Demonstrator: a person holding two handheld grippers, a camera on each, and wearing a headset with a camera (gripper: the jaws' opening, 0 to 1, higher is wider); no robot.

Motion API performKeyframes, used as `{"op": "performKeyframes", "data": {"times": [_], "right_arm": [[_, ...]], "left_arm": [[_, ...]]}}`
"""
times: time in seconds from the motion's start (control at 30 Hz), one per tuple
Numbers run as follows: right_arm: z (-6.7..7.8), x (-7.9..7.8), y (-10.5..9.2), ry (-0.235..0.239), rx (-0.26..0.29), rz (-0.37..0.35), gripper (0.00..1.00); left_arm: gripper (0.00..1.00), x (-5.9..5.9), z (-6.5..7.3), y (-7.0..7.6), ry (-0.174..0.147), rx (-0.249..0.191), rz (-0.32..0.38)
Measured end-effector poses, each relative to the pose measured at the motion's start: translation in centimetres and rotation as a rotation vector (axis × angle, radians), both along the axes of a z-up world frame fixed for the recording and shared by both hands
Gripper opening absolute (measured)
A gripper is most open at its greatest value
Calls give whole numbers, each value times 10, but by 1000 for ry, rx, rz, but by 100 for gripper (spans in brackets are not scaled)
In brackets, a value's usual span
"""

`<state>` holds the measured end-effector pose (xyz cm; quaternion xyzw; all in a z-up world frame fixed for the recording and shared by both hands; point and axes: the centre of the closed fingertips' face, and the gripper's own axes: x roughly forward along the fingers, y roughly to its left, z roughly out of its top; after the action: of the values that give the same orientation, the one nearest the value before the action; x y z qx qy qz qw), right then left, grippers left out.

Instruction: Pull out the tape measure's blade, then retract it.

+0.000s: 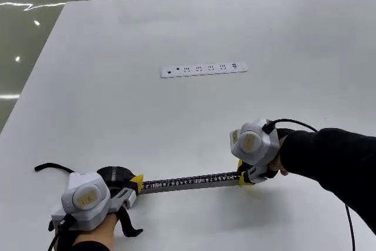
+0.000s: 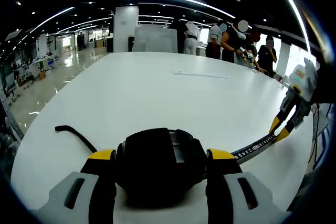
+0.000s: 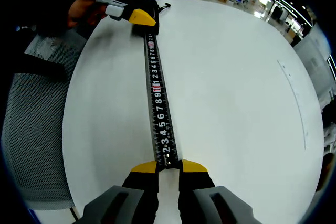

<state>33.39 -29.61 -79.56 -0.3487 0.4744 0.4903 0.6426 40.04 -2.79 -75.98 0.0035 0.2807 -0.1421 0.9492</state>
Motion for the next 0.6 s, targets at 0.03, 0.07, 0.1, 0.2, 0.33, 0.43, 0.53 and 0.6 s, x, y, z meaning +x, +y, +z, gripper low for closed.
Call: {"op": "performKeyframes", "data": {"times": [0.03, 0.07, 0.1, 0.2, 0.33, 0.43, 0.53, 0.6], "right_arm": [[0, 0, 0, -2, 1, -1, 10], [0, 0, 0, -2, -1, -5, 10], [0, 0, 0, -1, -3, -7, 10], [0, 0, -1, -2, -5, 0, 9], [-1, 0, 1, 3, 1, 6, 9], [-1, 1, 2, 12, -8, 3, 9], [-1, 0, 2, 10, -7, -5, 9], [-1, 1, 2, 8, 0, -16, 9]], "left_arm": [[64, 0, 0, 0, 2, 9, -1], [64, 0, -1, -1, 4, 23, -6], [64, 0, -1, 0, 4, 25, -9], [64, 0, -1, 0, 4, 20, -13], [62, 0, -3, 0, 30, 21, -9], [62, -1, -4, 0, 38, 17, -10], [62, -1, -5, 0, 45, 8, -16], [62, -1, -5, 0, 51, -2, -23]]}}
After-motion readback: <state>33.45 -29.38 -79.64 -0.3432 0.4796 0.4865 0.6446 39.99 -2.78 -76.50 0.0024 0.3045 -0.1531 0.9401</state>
